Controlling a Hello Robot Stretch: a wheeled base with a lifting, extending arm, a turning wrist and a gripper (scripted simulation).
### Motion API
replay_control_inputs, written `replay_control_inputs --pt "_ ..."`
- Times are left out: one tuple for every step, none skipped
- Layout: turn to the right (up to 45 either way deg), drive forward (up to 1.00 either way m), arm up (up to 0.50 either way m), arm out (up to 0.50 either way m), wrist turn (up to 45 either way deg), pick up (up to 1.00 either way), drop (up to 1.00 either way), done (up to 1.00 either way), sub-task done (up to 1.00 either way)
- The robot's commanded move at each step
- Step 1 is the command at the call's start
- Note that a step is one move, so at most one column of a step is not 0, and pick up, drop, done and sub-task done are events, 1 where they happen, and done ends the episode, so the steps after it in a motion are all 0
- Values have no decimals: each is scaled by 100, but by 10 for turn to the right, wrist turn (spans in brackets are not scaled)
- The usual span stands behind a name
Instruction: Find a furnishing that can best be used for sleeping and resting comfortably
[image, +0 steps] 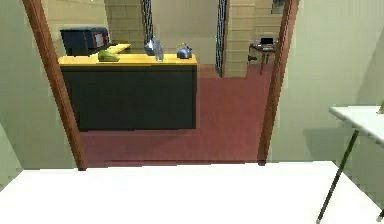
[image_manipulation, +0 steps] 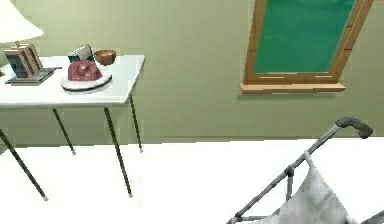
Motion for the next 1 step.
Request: replay_control_inputs --pt "120 0 0 0 0 0 0 0 0"
